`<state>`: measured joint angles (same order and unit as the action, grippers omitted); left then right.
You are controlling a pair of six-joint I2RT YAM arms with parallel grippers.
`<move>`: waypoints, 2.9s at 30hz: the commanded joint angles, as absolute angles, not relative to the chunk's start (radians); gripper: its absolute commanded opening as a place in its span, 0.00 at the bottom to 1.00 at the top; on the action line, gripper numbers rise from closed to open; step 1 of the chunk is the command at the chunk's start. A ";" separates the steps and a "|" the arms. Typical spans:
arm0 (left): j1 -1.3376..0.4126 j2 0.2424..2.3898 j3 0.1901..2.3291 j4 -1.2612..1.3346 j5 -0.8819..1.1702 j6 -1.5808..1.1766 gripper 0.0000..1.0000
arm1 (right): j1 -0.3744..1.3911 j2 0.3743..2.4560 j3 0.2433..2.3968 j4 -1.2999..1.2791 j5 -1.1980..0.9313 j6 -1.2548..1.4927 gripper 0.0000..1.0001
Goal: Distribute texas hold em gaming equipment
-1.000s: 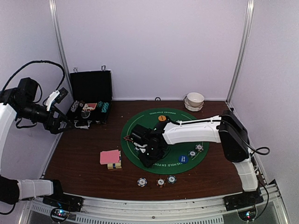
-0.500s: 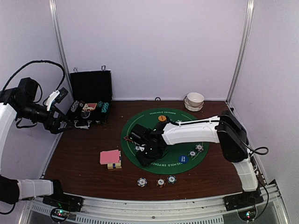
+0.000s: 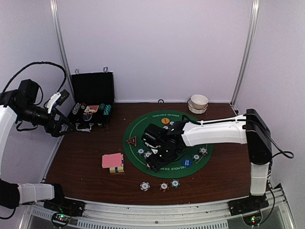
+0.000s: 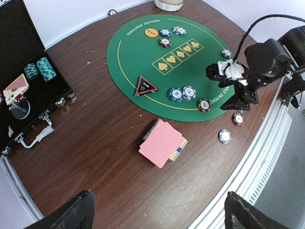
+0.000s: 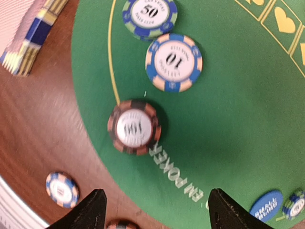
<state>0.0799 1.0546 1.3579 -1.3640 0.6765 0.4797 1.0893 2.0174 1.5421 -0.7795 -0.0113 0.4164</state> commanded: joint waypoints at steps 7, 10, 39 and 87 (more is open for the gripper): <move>0.087 1.049 1.356 -1.367 0.695 0.500 0.97 | 1.181 1.891 1.356 -0.805 -0.107 0.379 0.78; 0.087 1.051 1.359 -1.368 0.696 0.499 0.98 | 1.199 1.906 1.345 -0.790 -0.124 0.379 0.78; 0.087 1.045 1.359 -1.367 0.692 0.495 0.98 | 1.210 1.960 1.386 -0.800 -0.134 0.370 0.45; 0.012 1.145 1.221 -1.338 0.675 0.582 0.98 | 0.940 1.826 1.288 -0.803 -0.033 0.379 0.72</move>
<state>0.0540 1.1164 1.2587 -1.3628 0.6769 0.5549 0.9436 1.8851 1.2510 -0.7864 -0.0612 0.3687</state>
